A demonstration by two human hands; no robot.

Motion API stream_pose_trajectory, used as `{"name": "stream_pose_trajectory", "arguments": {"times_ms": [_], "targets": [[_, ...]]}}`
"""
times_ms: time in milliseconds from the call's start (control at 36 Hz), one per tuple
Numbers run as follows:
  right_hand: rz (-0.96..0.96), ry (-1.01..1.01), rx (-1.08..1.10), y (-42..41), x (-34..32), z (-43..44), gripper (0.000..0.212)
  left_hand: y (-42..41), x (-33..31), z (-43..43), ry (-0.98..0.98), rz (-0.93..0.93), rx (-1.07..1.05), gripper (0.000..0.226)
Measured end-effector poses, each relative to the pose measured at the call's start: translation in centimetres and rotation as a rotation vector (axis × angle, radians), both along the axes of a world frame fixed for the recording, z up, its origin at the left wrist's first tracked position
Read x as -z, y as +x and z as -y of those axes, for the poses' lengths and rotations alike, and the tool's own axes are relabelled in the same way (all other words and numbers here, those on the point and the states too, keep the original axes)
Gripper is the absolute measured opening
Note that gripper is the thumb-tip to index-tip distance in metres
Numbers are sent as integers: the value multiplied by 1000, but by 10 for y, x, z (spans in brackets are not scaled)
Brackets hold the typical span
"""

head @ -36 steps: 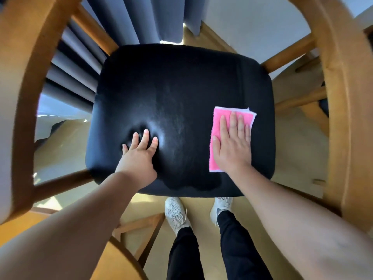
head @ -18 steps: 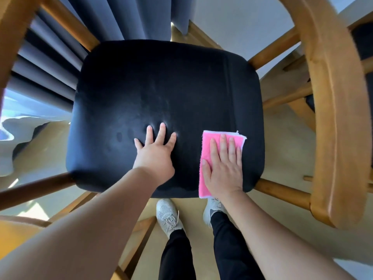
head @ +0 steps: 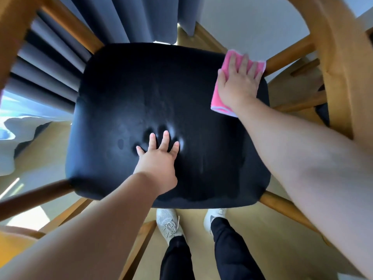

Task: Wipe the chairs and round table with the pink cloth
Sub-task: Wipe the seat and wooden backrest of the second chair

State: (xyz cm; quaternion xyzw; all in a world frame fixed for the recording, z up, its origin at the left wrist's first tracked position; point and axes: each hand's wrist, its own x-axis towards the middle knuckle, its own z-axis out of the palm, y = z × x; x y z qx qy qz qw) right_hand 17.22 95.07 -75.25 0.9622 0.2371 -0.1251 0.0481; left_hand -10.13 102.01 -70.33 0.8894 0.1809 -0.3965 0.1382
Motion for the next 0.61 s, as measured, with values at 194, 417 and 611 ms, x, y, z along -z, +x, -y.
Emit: {"name": "stream_pose_trajectory", "arguments": {"times_ms": [194,417,611], "targets": [[37,32,-58,19,-5,-8,62,1,4,1,20,-31,24,91],[30,109,-6,5,2,23,67,1,4,-1,-5,-34,14,91],[-44,105,220,-49,8,86,72,1,3,-3,-14,-20,17,90]]}}
